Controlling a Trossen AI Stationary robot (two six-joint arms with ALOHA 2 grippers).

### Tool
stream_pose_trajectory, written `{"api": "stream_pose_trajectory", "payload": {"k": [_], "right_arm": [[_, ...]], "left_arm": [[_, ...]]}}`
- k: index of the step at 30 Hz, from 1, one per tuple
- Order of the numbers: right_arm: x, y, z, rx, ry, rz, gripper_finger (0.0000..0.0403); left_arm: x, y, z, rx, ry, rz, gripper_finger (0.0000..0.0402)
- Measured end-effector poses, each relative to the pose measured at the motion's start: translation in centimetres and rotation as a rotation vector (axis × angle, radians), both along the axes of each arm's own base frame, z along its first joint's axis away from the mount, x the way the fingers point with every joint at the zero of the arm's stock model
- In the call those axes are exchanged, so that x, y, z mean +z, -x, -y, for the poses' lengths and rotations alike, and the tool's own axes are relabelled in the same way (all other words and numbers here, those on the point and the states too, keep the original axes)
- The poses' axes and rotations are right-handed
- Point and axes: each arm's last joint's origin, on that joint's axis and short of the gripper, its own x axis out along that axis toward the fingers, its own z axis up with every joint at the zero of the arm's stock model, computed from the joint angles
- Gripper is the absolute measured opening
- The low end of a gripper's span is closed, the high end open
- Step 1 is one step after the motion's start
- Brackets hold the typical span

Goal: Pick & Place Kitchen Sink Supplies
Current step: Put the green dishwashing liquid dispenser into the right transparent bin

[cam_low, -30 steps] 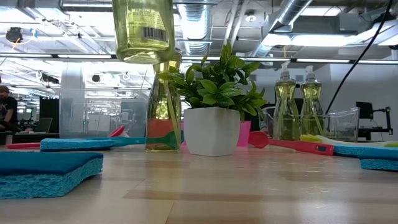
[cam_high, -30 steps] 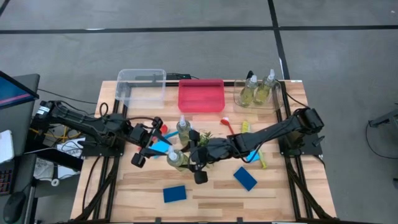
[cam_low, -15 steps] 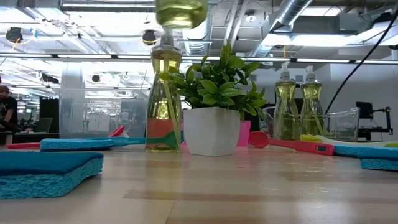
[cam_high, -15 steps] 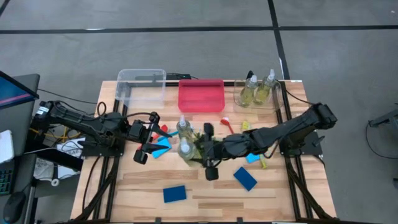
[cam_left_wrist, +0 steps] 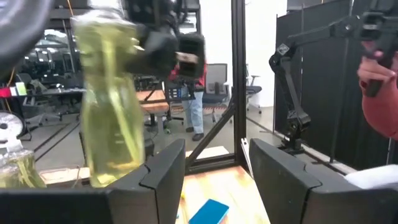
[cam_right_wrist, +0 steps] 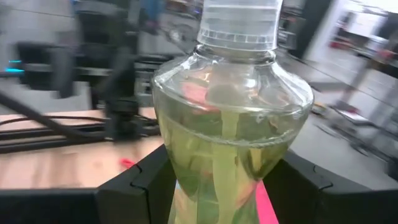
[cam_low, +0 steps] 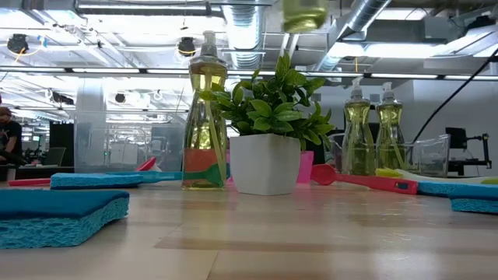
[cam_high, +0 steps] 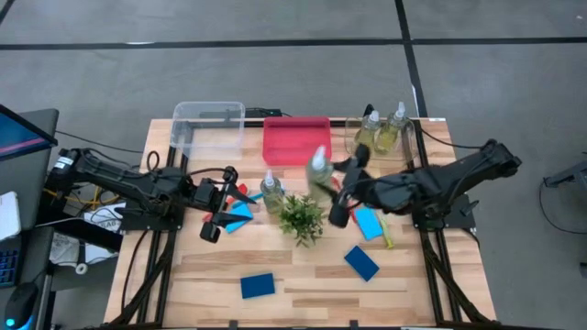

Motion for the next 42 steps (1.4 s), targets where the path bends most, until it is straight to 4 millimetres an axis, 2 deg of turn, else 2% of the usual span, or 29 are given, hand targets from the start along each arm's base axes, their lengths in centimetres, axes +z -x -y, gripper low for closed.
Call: {"api": "stream_pose_trajectory", "payload": {"k": [7, 13, 22, 30, 42], "right_arm": [[-0.7, 2.8, 2.2, -0.238, -0.041, -0.067, 0.0201], [-2.6, 4.3, 4.2, -0.434, -0.107, -0.136, 0.0201], [-4.6, 6.1, 6.6, -0.681, -0.210, -0.161, 0.0201], [-7.1, 6.2, 7.4, -0.823, -0.185, -0.097, 0.0201], [-13.5, 6.2, 8.0, -0.978, -0.096, 0.082, 0.0201]], "left_arm": [[-1.1, -1.2, 0.3, 0.000, -0.015, -0.054, 0.0181], [-2.3, -2.3, 0.7, 0.000, -0.025, -0.103, 0.0181], [-2.4, -2.7, 0.8, -0.001, -0.015, -0.090, 0.0181], [-2.3, -2.7, 0.8, -0.002, -0.013, -0.087, 0.0181], [-2.3, -2.7, 0.8, -0.002, -0.012, -0.086, 0.0181]]}}
